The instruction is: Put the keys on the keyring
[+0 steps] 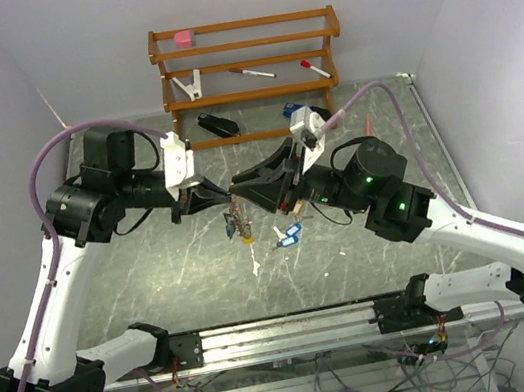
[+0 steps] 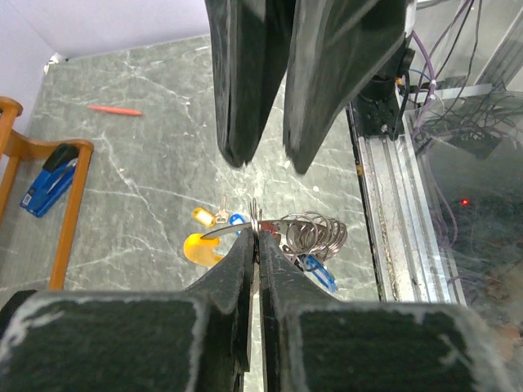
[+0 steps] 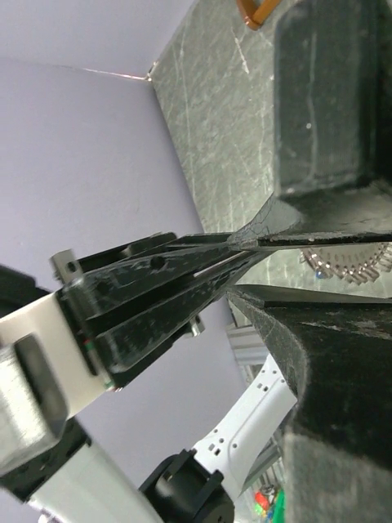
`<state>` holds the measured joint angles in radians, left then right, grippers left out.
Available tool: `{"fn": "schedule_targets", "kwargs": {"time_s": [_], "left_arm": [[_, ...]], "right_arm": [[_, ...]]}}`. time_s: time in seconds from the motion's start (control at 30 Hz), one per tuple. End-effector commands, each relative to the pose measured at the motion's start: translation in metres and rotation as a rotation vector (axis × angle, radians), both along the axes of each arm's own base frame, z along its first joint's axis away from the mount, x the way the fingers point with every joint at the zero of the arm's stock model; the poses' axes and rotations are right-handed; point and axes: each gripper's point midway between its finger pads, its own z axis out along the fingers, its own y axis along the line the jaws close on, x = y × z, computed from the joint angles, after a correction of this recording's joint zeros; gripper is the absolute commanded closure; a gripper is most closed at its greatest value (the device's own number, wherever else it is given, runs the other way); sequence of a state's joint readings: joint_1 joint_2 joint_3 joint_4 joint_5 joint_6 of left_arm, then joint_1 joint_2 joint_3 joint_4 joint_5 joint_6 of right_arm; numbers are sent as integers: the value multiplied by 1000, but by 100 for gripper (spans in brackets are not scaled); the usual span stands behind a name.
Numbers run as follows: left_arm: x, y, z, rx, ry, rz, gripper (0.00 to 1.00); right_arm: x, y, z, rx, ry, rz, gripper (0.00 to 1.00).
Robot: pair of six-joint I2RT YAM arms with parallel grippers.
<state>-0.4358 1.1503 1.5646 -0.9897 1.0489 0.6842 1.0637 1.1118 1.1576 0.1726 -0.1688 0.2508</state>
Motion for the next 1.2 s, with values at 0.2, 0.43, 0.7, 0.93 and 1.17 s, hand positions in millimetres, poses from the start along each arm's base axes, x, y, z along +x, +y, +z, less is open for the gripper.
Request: {"fn": "schedule_targets", "kwargs": {"time_s": [0.2,0.43,0.7,0.93,1.17], "left_arm": [[-6,4,5,26,-57,-24,93],[-14,14,-15,144,-43,-102,93],[-21,20,-27,238,-60,-132,93],[-26,11,-29,213,63,-130,93],[-28,-1,-31,154,257,-92,93]], "right_arm": [[-6,-16,33,-31,-64,-15,69],[-17,-21,3,-320,-90,62,63],[-24,-23,-54,-579,-42,152,63],[-14,-30,-72,-651,-97,119,61],[-16,-32,-82,-726,-164,91,61]]}}
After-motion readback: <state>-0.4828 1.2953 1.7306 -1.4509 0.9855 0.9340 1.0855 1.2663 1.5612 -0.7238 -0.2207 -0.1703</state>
